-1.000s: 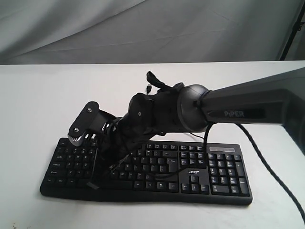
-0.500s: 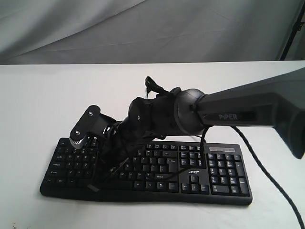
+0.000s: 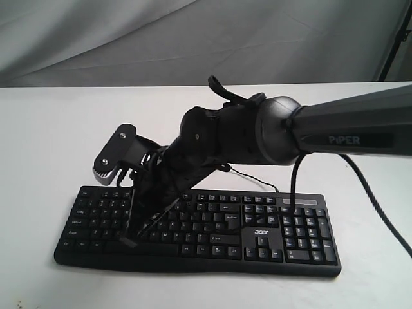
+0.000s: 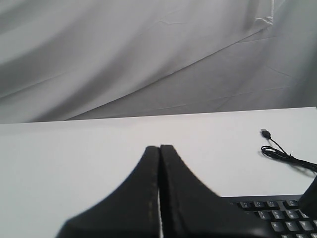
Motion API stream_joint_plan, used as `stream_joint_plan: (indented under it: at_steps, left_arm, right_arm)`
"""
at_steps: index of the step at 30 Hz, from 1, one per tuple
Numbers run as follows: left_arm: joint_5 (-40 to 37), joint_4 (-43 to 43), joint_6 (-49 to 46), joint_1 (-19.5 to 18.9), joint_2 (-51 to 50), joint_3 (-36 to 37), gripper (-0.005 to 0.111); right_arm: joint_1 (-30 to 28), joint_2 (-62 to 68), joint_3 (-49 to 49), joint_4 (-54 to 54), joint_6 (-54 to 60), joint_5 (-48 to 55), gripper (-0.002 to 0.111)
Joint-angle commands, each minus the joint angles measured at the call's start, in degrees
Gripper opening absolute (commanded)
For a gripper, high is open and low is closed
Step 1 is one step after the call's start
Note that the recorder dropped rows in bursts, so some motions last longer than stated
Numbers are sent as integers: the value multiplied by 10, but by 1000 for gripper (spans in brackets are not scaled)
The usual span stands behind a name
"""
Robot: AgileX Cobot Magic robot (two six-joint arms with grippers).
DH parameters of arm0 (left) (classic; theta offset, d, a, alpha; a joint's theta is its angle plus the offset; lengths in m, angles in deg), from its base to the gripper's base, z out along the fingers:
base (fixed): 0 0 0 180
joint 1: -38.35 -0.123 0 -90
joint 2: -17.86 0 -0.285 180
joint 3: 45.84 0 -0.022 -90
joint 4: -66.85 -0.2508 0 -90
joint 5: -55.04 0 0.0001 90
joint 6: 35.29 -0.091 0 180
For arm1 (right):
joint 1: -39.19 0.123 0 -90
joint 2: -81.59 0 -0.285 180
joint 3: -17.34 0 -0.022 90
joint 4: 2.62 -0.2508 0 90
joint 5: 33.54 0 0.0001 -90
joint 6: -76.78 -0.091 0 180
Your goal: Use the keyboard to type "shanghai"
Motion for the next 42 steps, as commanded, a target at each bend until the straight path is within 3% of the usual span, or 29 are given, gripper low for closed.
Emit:
stream_joint_plan:
  at_steps: [1,12,37,42]
  left_arm:
    - [3,0,2,4,1,1,0]
    - [3,0,2,4,1,1,0]
    - [3,0,2,4,1,1,0]
    - [3,0,2,4,1,1,0]
  right_arm:
    - [-16,-5,-23,10,-7,4,0]
    - [-16,-1,-27,-45,57,-6,0]
    - [-16,20,-25,-59,62,-8,0]
    - [-8,22,14,-57,62,-2,0]
